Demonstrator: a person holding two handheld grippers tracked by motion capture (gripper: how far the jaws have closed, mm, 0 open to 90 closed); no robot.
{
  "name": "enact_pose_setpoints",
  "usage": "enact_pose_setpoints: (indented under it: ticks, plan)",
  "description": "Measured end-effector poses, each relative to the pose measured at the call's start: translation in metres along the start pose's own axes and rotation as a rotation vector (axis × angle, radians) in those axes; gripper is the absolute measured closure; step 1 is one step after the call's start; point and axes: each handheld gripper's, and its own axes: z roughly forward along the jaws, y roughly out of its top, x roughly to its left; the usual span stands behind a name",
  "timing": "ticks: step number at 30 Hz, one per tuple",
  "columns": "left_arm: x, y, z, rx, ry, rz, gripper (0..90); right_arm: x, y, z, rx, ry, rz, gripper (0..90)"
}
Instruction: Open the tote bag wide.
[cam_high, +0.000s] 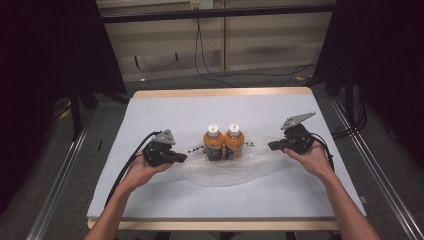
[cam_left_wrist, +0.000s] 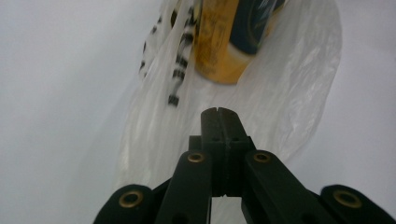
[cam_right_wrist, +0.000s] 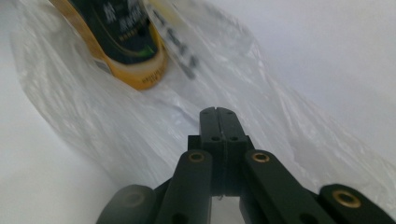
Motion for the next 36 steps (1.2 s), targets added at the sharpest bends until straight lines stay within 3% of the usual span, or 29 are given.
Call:
enact_pose_setpoints:
  ticks: [6,12,17,24,27,33,36]
  plan:
    - [-0.008,0.006,0.005,-0.098,-0.03,-0.013,90.0,0.006,0.005,0.0,-0.04,0.033,-0.008,90.0]
    - [-0.014,0.009,0.009,-0.16,-0.066,-0.042,90.0,0.015,0.01,0.005,-0.058,0.085,-0.015,90.0]
    - [-0.023,0.016,0.016,-0.188,-0.082,-0.023,90.0,0.024,0.016,0.012,-0.067,0.12,-0.028,90.0]
    - [-0.035,0.034,0.033,-0.198,-0.091,-0.004,90.0,0.032,0.025,0.019,-0.057,0.124,-0.054,90.0]
    - [-0.036,0.038,0.042,-0.204,-0.101,0.0,90.0,0.032,0.028,0.017,-0.079,0.127,-0.05,90.0]
    - [-0.042,0.046,0.06,-0.169,-0.126,0.024,90.0,0.033,0.036,0.026,-0.074,0.137,-0.068,90.0]
    - [-0.044,0.049,0.067,-0.174,-0.121,0.017,90.0,0.031,0.041,0.034,-0.057,0.128,-0.059,90.0]
